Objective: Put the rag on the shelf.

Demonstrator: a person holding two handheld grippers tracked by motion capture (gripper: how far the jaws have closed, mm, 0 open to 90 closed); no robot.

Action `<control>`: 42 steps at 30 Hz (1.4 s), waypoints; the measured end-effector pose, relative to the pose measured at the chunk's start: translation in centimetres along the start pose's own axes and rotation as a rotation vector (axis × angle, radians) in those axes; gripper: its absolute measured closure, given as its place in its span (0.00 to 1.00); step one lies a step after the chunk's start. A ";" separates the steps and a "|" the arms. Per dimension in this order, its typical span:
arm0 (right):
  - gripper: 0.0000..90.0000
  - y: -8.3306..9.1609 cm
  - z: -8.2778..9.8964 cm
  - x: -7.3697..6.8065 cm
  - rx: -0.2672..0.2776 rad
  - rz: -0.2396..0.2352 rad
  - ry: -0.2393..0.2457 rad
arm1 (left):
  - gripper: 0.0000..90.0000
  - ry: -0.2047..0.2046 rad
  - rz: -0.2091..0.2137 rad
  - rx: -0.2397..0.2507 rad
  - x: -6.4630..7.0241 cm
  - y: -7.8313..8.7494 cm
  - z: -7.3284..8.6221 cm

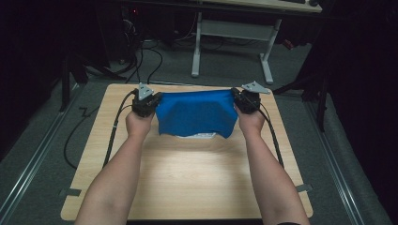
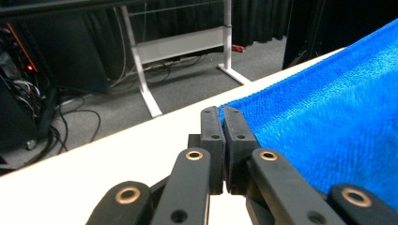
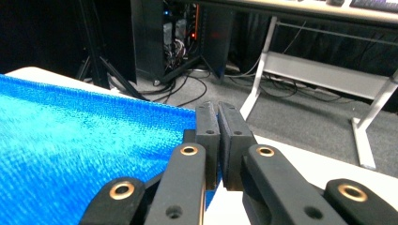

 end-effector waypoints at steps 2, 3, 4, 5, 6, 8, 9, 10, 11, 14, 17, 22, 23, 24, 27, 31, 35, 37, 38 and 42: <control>0.98 -0.1 0.7 -0.1 -0.011 -0.003 -0.006 | 0.98 0.006 0.006 -0.008 0.1 -0.1 0.6; 0.98 -0.2 1.0 -0.1 -0.015 -0.005 -0.010 | 0.98 0.010 0.012 -0.013 0.3 -0.2 1.0; 0.98 -0.2 1.3 -0.1 -0.023 -0.005 -0.012 | 0.98 0.011 0.017 -0.019 0.4 -0.2 1.3; 0.98 -0.3 1.9 -0.1 -0.031 -0.004 -0.015 | 0.98 0.016 0.023 -0.029 0.5 -0.3 1.5; 0.98 -0.3 1.9 -0.1 -0.031 -0.004 -0.015 | 0.98 0.015 0.027 -0.038 0.6 -0.3 1.8; 0.98 -0.4 2.5 0.0 -0.041 -0.002 -0.019 | 0.98 0.023 0.030 -0.024 0.8 -0.3 2.2; 0.98 -0.4 2.8 0.0 -0.048 -0.004 -0.026 | 0.98 0.035 0.036 -0.027 0.9 -0.4 2.5; 0.98 -0.3 3.4 0.0 -0.058 -0.011 -0.023 | 0.98 0.041 0.039 -0.029 1.0 -0.4 2.8; 0.98 -0.3 3.6 0.0 -0.057 -0.009 -0.024 | 0.98 0.041 0.040 -0.033 1.0 -0.4 2.9; 0.98 -0.3 4.1 -0.1 -0.069 -0.011 -0.033 | 0.98 0.057 0.050 -0.048 1.3 -0.6 3.8; 0.98 -0.2 4.9 -0.1 -0.082 -0.013 -0.031 | 0.98 0.071 0.059 -0.059 1.5 -0.6 4.4; 0.98 -0.2 5.7 -0.2 -0.093 -0.019 -0.045 | 0.98 0.081 0.079 -0.071 1.7 -0.7 5.0; 0.98 -0.2 5.9 -0.1 -0.096 -0.021 -0.048 | 0.98 0.086 0.082 -0.072 1.7 -0.6 5.1; 0.98 -0.3 6.1 -0.1 -0.099 -0.025 -0.052 | 0.98 0.086 0.080 -0.074 1.7 -0.6 5.2; 0.98 -0.3 6.8 -0.2 -0.118 -0.030 -0.054 | 0.98 0.088 0.077 -0.080 1.8 -0.7 5.4; 0.98 -0.4 7.0 -0.2 -0.123 -0.030 -0.050 | 0.98 0.088 0.072 -0.084 1.9 -0.7 5.4; 0.98 -0.2 6.9 -0.1 -0.127 -0.027 -0.052 | 0.98 0.090 0.072 -0.085 2.0 -0.6 5.3; 0.98 -0.2 6.9 -0.1 -0.128 -0.026 -0.051 | 0.98 0.090 0.070 -0.086 2.1 -0.6 5.3; 0.97 -0.2 6.9 -0.1 -0.129 -0.027 -0.051 | 0.98 0.090 0.071 -0.087 2.1 -0.6 5.3; 0.97 -0.1 6.8 -0.1 -0.130 -0.026 -0.046 | 0.98 0.087 0.070 -0.089 2.1 -0.6 5.2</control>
Point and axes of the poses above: each handheld gripper's, and its own axes: y roughly backward along the jaws, z roughly out of its underside, x roughly to its right, the point moved 5 cm from there along -y, roughly forward along the jaws, and after that the axes turned 14 degrees about z, right-handed, at the moved point
